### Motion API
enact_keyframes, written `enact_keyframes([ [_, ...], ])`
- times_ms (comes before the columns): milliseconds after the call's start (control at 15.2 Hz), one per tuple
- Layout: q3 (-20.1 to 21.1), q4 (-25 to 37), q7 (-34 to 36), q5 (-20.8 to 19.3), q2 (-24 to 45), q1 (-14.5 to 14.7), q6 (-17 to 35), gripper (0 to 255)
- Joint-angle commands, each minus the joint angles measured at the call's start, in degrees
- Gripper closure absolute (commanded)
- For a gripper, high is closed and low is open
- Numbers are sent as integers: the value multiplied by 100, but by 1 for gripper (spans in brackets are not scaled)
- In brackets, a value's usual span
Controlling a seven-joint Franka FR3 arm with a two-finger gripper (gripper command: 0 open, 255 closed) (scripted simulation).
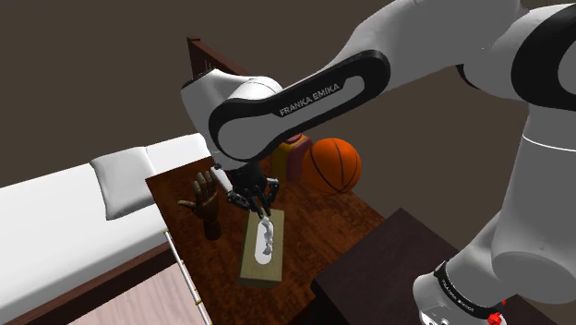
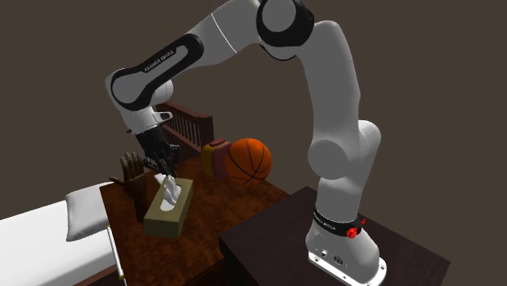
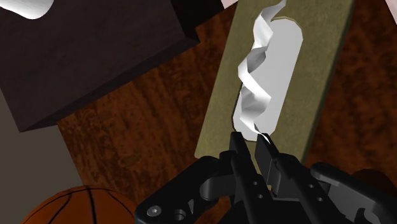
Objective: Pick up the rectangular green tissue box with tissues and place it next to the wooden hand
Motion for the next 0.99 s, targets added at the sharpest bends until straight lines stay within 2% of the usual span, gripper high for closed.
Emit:
enact_keyframes([
  [0,-20,-68,37,-47,84,22,140,255],
  [924,-232,-315,243,-418,742,175,949,255],
])
